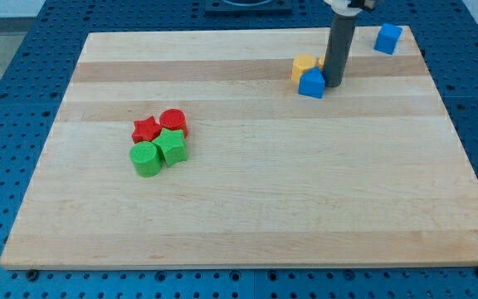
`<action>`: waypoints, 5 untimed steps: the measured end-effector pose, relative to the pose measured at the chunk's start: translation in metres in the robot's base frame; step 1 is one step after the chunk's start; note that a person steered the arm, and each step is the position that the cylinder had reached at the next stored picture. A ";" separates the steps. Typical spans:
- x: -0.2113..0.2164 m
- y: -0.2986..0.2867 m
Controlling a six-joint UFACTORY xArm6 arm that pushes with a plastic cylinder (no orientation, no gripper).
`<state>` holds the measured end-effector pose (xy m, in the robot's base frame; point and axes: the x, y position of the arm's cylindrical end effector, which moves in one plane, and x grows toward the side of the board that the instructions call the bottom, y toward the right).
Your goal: Move the yellow heart towards the top right
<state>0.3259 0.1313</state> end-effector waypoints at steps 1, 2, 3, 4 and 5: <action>-0.004 -0.013; -0.010 -0.032; -0.022 -0.037; -0.022 -0.030; -0.022 -0.019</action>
<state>0.3036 0.1127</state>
